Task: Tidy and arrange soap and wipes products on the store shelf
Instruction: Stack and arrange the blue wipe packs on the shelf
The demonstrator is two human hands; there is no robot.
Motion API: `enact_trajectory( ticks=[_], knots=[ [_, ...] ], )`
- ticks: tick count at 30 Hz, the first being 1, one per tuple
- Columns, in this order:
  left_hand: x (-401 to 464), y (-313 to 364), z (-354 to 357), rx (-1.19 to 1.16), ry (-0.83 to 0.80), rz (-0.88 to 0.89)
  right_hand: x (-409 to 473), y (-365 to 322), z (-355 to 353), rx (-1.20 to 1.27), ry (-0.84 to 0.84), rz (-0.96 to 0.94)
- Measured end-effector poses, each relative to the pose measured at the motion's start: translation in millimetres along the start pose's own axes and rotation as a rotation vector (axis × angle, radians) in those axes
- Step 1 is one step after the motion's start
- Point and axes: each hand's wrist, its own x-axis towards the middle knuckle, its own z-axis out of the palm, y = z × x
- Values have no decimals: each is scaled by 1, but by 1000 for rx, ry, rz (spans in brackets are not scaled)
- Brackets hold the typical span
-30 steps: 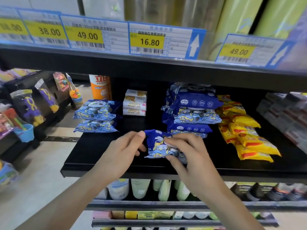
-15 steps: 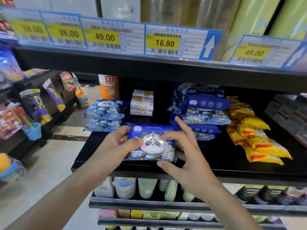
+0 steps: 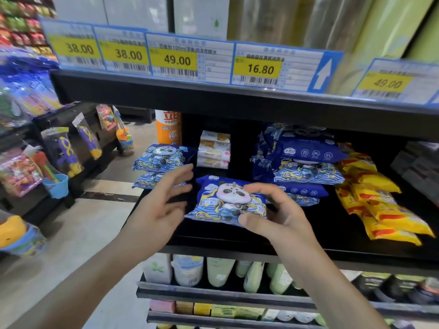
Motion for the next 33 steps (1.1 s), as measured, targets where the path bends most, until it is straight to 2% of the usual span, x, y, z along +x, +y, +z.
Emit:
enact_trajectory(
  ticks=[3,6,9,12,17,21,25,30,33],
  knots=[
    [-1,2,-2,274,-54,215,3,-3,2,126,-26,96],
    [1,9,1,409,-60,312,5,-7,6,244,-63,202],
    [1,11,4,391,-53,344,5,-11,10,294,-64,275],
    [-1,9,7,298,-80,334,5,-16,10,222,-85,311],
    [-6,3,8,107,-70,164,-2,-24,4,18,-158,330],
    [-6,3,5,31,-69,40,-5,-21,3,-199,-117,158],
    [-6,5,3,0,-112,-60,-7,-12,3,-349,-17,-137],
    [-5,9,4,-185,-57,-214,-12,0,7,-784,48,-529],
    [-4,15,3,-244,-102,-252,-13,8,11,-876,1,-557]
  ],
)
